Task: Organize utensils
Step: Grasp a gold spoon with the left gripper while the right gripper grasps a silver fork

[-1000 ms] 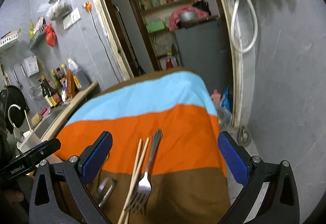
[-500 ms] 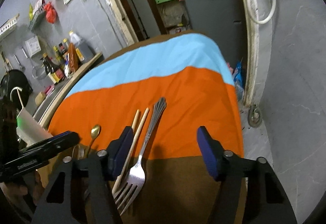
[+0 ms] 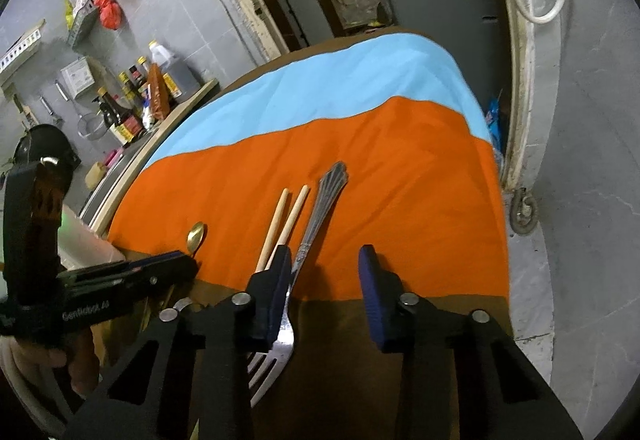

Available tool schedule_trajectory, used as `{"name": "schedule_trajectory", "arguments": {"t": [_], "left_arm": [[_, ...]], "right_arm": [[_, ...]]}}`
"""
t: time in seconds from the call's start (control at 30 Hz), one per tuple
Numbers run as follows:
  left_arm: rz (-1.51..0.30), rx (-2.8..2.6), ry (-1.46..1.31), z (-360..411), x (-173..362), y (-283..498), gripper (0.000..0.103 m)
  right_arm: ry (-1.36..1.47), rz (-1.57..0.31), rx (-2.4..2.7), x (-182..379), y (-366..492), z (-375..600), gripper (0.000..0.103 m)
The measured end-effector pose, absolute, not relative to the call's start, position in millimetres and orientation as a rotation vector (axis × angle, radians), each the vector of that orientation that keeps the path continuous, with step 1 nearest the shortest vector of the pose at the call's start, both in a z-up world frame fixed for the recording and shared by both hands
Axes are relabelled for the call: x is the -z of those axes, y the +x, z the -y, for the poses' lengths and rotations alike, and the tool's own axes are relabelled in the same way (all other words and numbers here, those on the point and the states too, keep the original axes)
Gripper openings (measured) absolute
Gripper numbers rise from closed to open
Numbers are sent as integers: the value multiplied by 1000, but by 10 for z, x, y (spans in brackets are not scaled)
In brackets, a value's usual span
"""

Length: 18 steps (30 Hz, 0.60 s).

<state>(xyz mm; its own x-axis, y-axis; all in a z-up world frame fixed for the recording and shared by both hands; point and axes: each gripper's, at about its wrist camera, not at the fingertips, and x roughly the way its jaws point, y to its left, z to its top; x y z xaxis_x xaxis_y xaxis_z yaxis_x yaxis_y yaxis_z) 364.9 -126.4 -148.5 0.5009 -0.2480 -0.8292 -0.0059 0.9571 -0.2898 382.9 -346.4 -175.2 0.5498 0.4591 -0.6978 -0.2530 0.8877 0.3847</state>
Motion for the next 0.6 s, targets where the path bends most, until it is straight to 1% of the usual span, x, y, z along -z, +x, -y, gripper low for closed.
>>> {"name": "schedule_trajectory", "arguments": {"t": [0.27,0.3,0.33,0.4,0.6], "left_arm": [[-1042,156,-297,1261,1535,3704,16],[-1040,154,-293,1264,1535,3701,14],[-1041,150,-290,1264,1535,3696,11],[-1048,149,-309,1243,1531,3698,9],[-1076,166,-346,1207,1505,3671,6]], "right_arm": [[179,-940,-441,1800,3920,3274,25],[170,-941,-439,1797,3925,3249,23],[167,-944,-442,1795,3929,3229,18],[188,-961,-466,1793,3943,3215,11],[243,-1002,-456,1802,3932,3260,8]]}}
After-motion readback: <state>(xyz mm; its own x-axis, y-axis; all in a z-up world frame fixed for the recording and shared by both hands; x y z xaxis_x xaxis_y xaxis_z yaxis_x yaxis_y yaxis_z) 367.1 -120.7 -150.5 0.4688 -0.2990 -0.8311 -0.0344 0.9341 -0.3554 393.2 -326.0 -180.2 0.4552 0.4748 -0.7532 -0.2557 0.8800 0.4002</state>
